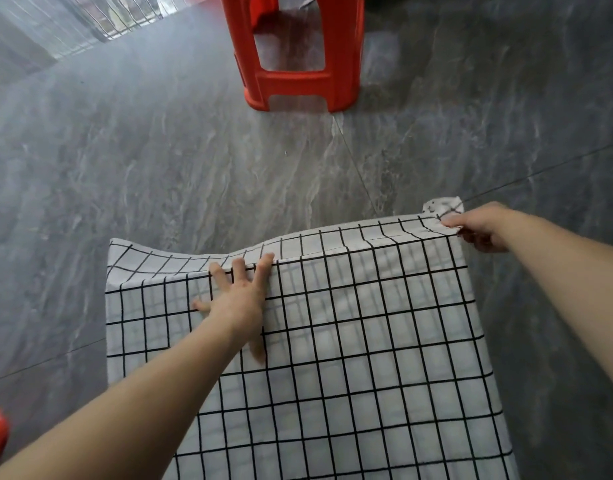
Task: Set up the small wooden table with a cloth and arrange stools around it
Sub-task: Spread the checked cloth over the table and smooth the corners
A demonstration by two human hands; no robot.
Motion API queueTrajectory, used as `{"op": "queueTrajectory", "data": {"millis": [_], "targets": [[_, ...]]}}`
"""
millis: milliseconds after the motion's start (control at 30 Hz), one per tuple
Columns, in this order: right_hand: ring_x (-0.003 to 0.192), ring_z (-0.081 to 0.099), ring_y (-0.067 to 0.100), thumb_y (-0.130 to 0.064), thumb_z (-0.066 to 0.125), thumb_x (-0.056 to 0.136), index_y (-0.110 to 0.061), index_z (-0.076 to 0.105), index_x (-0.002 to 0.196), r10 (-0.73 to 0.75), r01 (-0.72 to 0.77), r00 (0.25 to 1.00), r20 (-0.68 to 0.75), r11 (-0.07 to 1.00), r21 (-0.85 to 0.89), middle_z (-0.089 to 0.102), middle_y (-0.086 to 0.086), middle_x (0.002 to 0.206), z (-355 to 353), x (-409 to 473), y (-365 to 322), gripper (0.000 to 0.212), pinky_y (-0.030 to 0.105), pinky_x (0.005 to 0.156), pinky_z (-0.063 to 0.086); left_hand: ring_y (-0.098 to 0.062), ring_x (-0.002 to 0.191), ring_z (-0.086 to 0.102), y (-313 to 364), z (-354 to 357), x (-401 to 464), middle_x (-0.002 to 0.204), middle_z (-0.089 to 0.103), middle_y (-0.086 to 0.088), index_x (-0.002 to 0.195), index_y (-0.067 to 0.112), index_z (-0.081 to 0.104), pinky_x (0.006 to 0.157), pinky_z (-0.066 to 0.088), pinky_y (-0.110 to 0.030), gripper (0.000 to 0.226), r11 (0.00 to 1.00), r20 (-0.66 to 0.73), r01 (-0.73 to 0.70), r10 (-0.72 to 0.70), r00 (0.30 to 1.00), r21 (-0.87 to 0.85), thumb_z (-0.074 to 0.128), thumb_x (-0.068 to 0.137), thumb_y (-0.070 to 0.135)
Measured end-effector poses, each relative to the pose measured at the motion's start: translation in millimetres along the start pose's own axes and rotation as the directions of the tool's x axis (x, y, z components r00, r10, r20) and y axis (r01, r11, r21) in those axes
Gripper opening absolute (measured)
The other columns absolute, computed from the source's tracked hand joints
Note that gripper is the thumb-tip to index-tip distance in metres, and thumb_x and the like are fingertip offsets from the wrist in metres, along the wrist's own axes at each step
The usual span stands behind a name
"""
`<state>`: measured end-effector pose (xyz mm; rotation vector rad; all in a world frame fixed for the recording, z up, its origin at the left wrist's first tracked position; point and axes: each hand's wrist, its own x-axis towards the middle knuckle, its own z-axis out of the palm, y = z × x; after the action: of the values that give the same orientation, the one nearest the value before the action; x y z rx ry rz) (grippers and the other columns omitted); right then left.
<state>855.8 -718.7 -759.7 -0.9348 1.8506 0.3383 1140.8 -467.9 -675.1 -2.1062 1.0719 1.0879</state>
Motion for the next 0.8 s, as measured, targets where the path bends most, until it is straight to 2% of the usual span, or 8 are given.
{"op": "queueTrajectory", "data": {"millis": [133,267,333,433,533,633,700,800], "targets": [[0.051,0.044,0.019,-0.015,0.071,0.085,-0.002,0.059,0.091,0.028,-0.014,0.988,-0.15,0.995,0.096,0.052,0.012,0.066,22,-7,9,0.018,0.018,0.038,0.038,-0.047,0.141,-0.014,-1,-1,-2,0.152,-0.008,-0.006,0.141,0.049,-0.024,0.096,0.024,-0.081,0.161,1.0,0.01,0.006,-0.006,1.0,-0.012,0.099,0.04,0.027],[0.052,0.048,0.02,-0.012,0.055,0.092,-0.012,0.051,0.077,0.05,-0.025,0.989,-0.137,0.984,0.179,0.058,0.013,0.078,20,-17,18,0.016,0.022,0.052,0.038,-0.048,0.141,-0.017,-3,-2,-3,0.155,-0.011,-0.007,0.142,0.05,-0.021,0.096,0.02,-0.082,0.157,0.999,0.02,-0.016,0.017,1.0,-0.045,0.098,0.044,0.022],[0.049,0.053,0.023,-0.015,0.048,0.088,-0.013,0.054,0.082,-0.063,0.105,0.967,-0.249,0.981,0.161,0.06,0.017,0.086,13,-15,12,0.009,0.024,0.054,0.044,-0.048,0.141,-0.017,-4,-4,-6,0.155,-0.011,-0.008,0.142,0.049,-0.018,0.095,0.019,-0.083,0.154,0.998,0.014,-0.028,0.029,0.999,-0.058,0.098,0.045,0.02],[0.081,0.059,0.026,-0.035,0.04,0.068,-0.018,0.062,0.103,-0.456,0.463,0.796,-0.398,0.882,-0.084,0.065,0.011,0.091,8,-2,-5,0.044,0.033,0.068,0.047,-0.049,0.14,-0.02,-4,-3,-6,0.156,-0.012,-0.008,0.142,0.05,-0.015,0.094,0.017,-0.085,0.154,0.997,0.02,-0.043,0.044,0.999,-0.07,0.098,0.043,0.018],[0.082,0.056,0.019,-0.026,0.044,0.071,-0.026,0.061,0.104,-0.734,0.709,0.643,-0.218,0.679,-0.191,0.06,-0.002,0.089,63,-125,-39,0.037,0.024,0.066,0.044,-0.05,0.14,-0.019,-6,-1,-3,0.157,-0.011,-0.008,0.145,0.047,-0.016,0.093,0.02,-0.084,0.15,0.999,0.021,-0.031,0.031,0.999,-0.034,0.096,0.05,0.016],[0.105,0.054,0.025,-0.003,0.055,0.078,-0.02,0.061,0.115,-0.823,0.777,0.556,0.114,0.466,-0.424,0.056,0.007,0.112,138,-213,-36,0.041,0.036,0.091,0.045,-0.051,0.139,-0.013,-10,-1,-3,0.156,-0.004,-0.01,0.149,0.043,-0.011,0.091,0.024,-0.083,0.127,0.996,-0.036,-0.085,0.084,0.996,-0.03,0.085,0.07,0.015],[0.119,0.044,0.03,-0.006,0.057,0.077,-0.02,0.054,0.127,-0.749,0.732,0.611,0.256,0.413,-0.542,0.049,0.011,0.124,179,-226,-28,0.051,0.042,0.1,0.042,-0.05,0.139,0.0,-18,5,-2,0.156,0.004,-0.009,0.151,0.04,-0.01,0.091,0.033,-0.079,0.129,0.986,-0.106,-0.165,0.167,0.98,0.021,0.087,0.068,0.027],[0.125,0.04,0.036,-0.011,0.057,0.083,-0.016,0.047,0.133,-0.682,0.666,0.689,0.246,0.46,-0.588,0.045,0.017,0.129,225,-233,-34,0.051,0.043,0.101,0.04,-0.039,0.139,0.02,-54,10,-1,0.16,0.006,-0.003,0.154,0.03,-0.007,0.097,0.045,-0.06,0.145,0.941,-0.25,-0.33,0.337,0.908,0.071,0.089,0.049,0.056]]}}
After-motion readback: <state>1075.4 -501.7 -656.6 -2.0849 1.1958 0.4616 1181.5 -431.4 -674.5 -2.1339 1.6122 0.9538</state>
